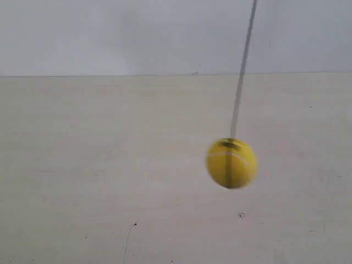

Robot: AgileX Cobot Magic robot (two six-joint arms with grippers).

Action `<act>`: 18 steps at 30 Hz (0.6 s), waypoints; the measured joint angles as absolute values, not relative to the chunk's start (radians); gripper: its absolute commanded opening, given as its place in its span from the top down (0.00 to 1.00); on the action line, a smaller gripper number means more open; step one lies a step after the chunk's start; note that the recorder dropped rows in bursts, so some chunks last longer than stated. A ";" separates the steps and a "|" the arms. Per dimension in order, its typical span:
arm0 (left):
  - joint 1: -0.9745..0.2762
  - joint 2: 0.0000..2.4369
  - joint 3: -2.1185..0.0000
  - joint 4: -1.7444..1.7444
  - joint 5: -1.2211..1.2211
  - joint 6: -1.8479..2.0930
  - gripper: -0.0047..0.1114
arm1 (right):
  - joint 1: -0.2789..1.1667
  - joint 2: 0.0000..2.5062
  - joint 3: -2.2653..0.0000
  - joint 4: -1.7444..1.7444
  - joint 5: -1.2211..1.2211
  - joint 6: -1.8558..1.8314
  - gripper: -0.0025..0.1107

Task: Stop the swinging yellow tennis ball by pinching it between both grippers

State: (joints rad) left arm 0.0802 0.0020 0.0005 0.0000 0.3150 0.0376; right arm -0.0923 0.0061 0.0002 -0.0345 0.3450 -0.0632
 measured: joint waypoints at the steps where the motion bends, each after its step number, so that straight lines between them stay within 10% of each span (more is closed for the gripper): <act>1: 0.080 0.002 0.000 0.016 0.309 0.053 0.92 | -0.092 0.006 0.000 -0.037 0.340 -0.067 0.98; 11: 0.080 0.002 0.000 -0.214 -0.294 -0.290 0.92 | -0.092 0.006 0.000 -0.040 -0.351 0.358 0.98; 18: 0.080 0.014 -0.061 0.097 -0.414 -0.640 0.92 | -0.092 0.005 -0.039 -0.114 -0.390 0.652 0.98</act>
State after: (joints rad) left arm 0.0802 0.0145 -0.0614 0.0975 -0.4145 -0.6403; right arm -0.0923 0.0053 -0.0390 -0.1135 -0.3901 0.6517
